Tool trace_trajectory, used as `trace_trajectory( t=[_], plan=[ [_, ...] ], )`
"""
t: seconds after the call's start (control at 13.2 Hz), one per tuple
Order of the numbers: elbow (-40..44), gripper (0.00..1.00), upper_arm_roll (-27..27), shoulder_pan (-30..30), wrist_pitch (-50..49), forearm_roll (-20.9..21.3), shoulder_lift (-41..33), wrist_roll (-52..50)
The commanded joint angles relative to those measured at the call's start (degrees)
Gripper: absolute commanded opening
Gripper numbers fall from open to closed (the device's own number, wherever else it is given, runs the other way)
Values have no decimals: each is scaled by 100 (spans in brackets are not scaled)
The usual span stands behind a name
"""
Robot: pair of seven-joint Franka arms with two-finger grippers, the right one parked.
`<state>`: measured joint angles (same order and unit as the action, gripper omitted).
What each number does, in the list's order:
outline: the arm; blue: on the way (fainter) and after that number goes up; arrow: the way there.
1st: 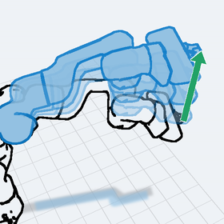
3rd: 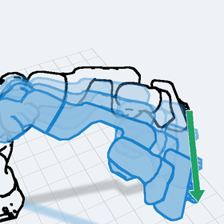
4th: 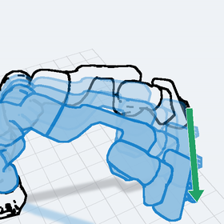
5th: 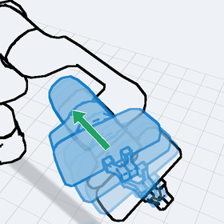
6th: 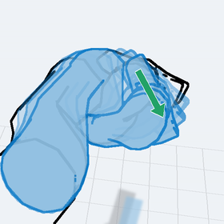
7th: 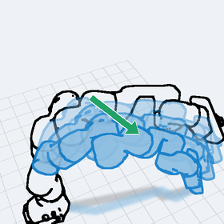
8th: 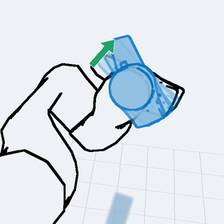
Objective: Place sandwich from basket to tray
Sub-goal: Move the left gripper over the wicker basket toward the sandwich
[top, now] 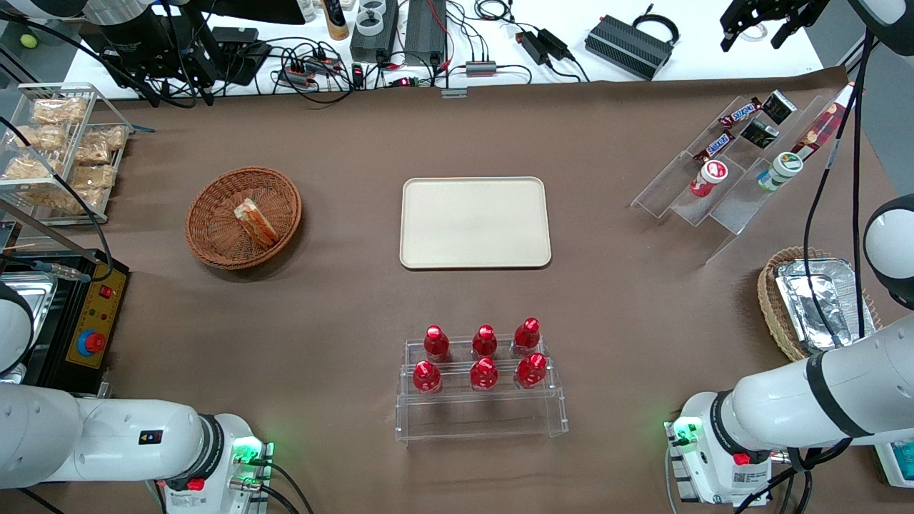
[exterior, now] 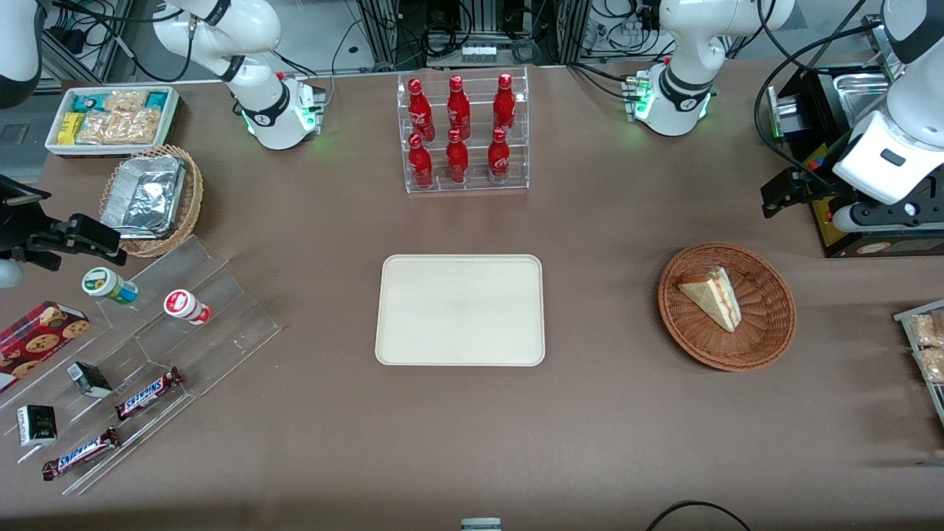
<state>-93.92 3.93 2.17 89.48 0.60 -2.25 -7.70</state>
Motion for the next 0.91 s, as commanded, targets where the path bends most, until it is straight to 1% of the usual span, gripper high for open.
trace_trajectory(
  t=[0.0,0.38,0.6,0.75,0.83],
  plan=[
    [102,100,-6,-15,-45,63,6,23],
    [5,100,-33,-67,8,89,49,127],
    [-83,100,-199,-111,113,80,400,146],
    [-258,100,-296,-120,297,98,454,93],
    [-311,100,-436,-111,333,98,471,93]
  ],
)
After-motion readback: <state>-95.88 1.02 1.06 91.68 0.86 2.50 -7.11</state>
